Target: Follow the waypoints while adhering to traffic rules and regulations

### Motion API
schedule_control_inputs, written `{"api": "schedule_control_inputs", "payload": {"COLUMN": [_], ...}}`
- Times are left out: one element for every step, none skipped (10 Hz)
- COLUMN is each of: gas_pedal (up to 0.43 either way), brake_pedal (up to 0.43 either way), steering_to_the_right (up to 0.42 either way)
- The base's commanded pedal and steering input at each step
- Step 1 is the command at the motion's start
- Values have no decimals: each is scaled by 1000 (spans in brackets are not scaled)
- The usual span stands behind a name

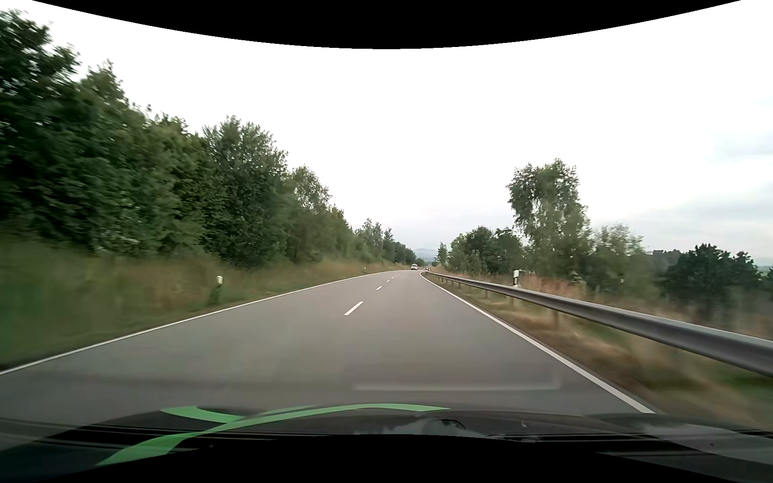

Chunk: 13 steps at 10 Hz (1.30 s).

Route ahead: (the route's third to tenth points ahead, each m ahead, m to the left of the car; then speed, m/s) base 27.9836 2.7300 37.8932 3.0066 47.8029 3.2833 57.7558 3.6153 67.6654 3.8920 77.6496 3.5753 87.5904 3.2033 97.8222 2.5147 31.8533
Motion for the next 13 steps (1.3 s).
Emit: {"api": "schedule_control_inputs", "payload": {"gas_pedal": [197, 197, 189, 189, 189, 189, 197, 209, 209, 197, 169, 157, 157], "brake_pedal": [0, 0, 0, 0, 0, 0, 0, 0, 0, 0, 0, 0, 0], "steering_to_the_right": [-3, -4, -3, -2, -1, -1, -1, -1, 0, 0, 0, 0, 0]}}
